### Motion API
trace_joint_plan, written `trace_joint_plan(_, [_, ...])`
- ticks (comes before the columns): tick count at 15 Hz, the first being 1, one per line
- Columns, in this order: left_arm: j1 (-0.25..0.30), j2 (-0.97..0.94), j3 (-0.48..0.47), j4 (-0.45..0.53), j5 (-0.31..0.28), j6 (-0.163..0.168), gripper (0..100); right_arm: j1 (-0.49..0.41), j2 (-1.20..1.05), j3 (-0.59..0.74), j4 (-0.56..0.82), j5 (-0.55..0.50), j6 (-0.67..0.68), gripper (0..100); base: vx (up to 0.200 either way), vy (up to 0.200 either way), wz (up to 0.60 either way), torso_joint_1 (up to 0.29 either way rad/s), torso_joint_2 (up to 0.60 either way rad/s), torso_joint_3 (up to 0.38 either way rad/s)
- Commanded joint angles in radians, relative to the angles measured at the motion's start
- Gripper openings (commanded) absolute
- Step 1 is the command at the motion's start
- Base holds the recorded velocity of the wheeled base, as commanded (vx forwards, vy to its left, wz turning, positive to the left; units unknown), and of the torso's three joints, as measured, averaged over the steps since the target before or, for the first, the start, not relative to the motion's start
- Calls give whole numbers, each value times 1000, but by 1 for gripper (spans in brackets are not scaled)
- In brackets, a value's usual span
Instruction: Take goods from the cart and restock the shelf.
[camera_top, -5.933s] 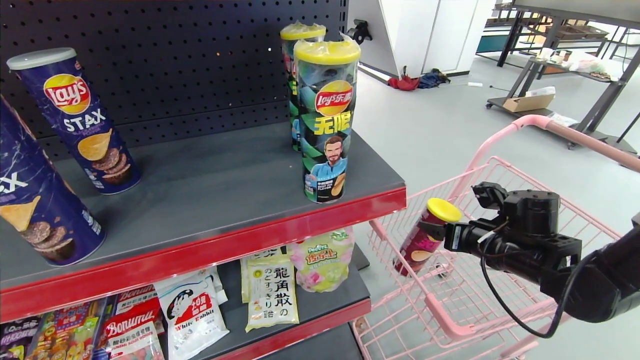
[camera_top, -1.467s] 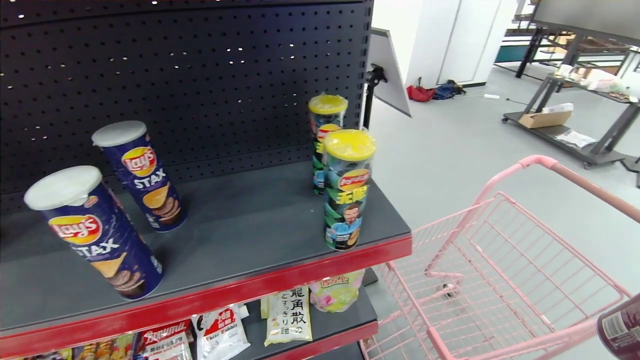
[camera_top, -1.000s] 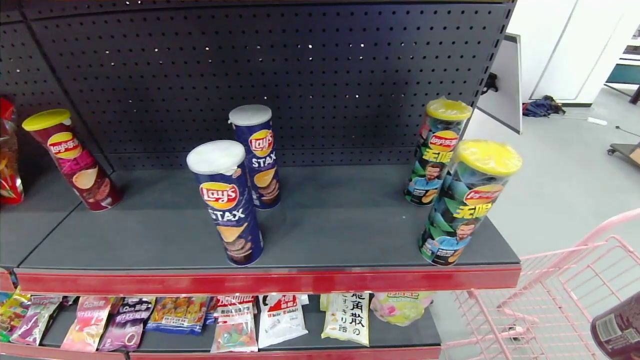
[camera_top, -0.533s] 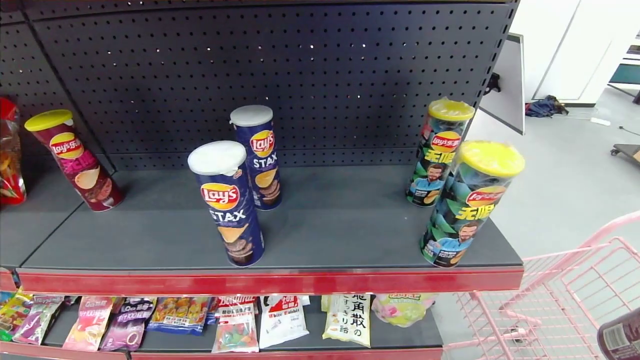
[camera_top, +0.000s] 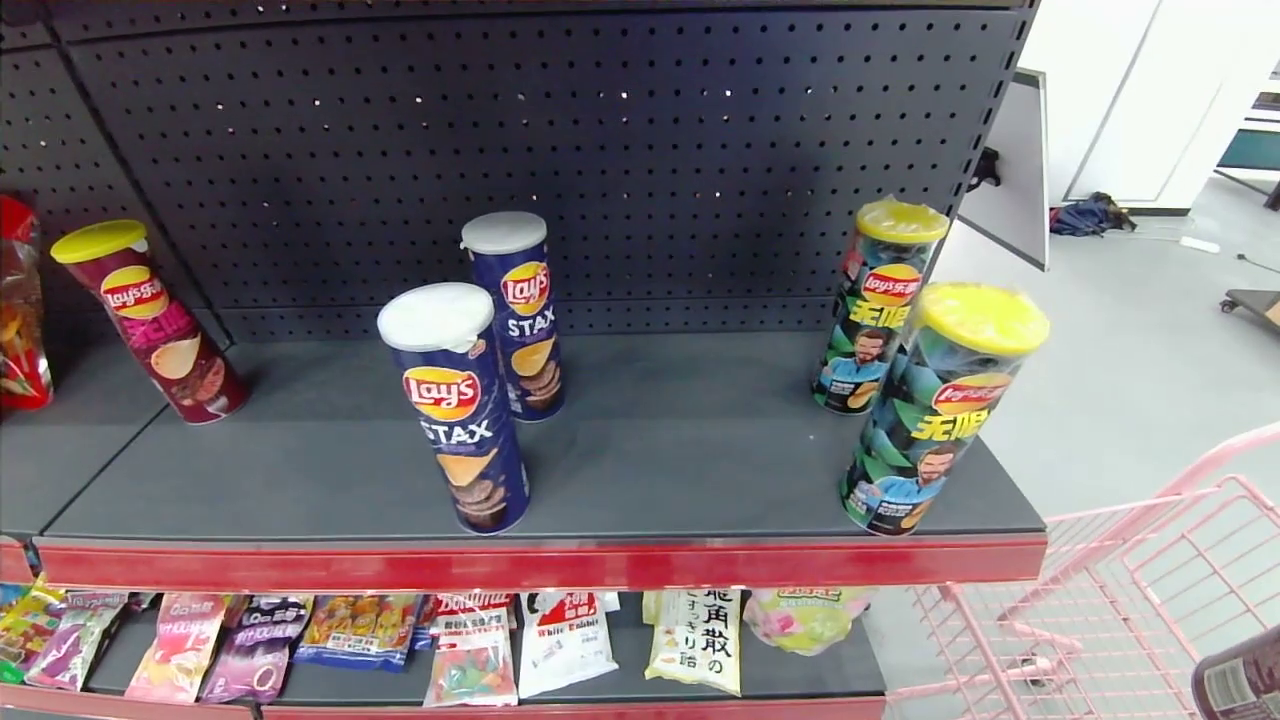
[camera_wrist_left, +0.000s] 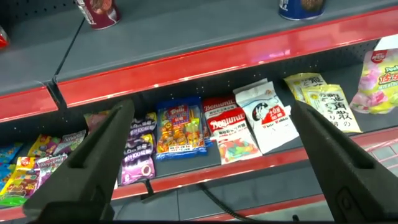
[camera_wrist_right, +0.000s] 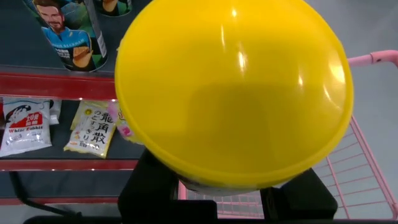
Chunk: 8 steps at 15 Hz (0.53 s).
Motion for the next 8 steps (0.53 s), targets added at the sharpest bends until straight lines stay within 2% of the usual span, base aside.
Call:
trace_joint_plan(1, [0,0,0,0,0,-1,100,0,0,2,-1,2,0,0,0,200,0,-12,-7,2])
trace_joint_plan(8, [0,0,0,0,-2,1,100,0,0,7,-1,2,0,0,0,200,0,2,-1,2])
